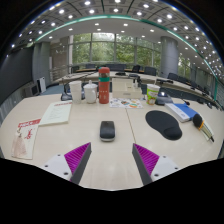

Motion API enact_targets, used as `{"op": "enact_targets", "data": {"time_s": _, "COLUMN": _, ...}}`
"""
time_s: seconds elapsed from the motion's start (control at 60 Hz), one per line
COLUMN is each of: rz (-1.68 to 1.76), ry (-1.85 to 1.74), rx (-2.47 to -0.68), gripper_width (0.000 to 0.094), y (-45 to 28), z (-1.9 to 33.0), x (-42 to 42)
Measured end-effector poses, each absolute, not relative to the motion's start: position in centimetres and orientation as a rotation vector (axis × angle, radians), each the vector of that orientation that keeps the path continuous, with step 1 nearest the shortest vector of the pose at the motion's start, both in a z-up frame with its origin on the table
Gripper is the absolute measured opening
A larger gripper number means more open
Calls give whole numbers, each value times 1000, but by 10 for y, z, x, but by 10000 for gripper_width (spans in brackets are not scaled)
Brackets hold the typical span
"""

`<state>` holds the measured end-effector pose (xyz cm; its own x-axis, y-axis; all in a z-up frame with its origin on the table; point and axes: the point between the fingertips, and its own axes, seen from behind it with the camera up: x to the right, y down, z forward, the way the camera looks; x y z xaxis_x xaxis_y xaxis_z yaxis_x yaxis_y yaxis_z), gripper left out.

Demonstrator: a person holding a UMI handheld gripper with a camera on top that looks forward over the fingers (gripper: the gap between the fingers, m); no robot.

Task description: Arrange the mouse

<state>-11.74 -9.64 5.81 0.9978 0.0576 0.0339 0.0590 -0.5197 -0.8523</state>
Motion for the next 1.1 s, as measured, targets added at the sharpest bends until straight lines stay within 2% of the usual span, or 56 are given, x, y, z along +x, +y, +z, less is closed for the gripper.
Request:
{"op": "enact_targets", "data": {"time_s": 0.2, "rz": 2, "ry": -78, "rx": -2144, "gripper_width": 838, "y": -7, "z": 17, "x": -135}}
{"op": "enact_targets", "data": {"time_s": 0.3, "rz": 0, "ry": -76, "rx": -2167, "gripper_width": 792, "y": 21, "z": -1, "x": -137}}
{"op": "enact_targets", "data": {"time_s": 0.4, "rz": 10, "ry": -88, "rx": -2186, "gripper_width": 702, "y": 37, "z": -13, "x": -141}}
{"op": "enact_targets", "data": {"time_s": 0.433, "rz": 25, "ry": -85, "rx": -2176, "gripper_width": 625, "y": 43, "z": -9, "x": -143}}
{"op": "enact_targets", "data": {"time_s": 0.467, "rz": 34, "ry": -91, "rx": -2176, "gripper_width": 510, "y": 45, "z": -9, "x": -144}}
{"op": "enact_targets", "data": {"time_s": 0.483, "rz": 28, "ry": -93, "rx": -2179, "gripper_width": 493, "y": 47, "z": -9, "x": -142}}
{"op": "enact_targets", "data": {"time_s": 0.733, "rz": 55, "ry": -152, "rx": -2212, "gripper_width": 332, "y": 51, "z": -11, "x": -146}}
{"op": "enact_targets", "data": {"time_s": 0.817, "rz": 62, "ry": -162, "rx": -2216, "gripper_width": 317, "y": 51, "z": -10, "x": -146}}
{"op": "enact_targets", "data": {"time_s": 0.933, "rz": 104, "ry": -159, "rx": -2183, "gripper_width": 317, "y": 52, "z": 20, "x": -148}}
{"op": "enact_targets", "data": {"time_s": 1.1, "rz": 194, "ry": -110, "rx": -2059, "gripper_width": 317, "y": 68, "z": 117, "x": -119}}
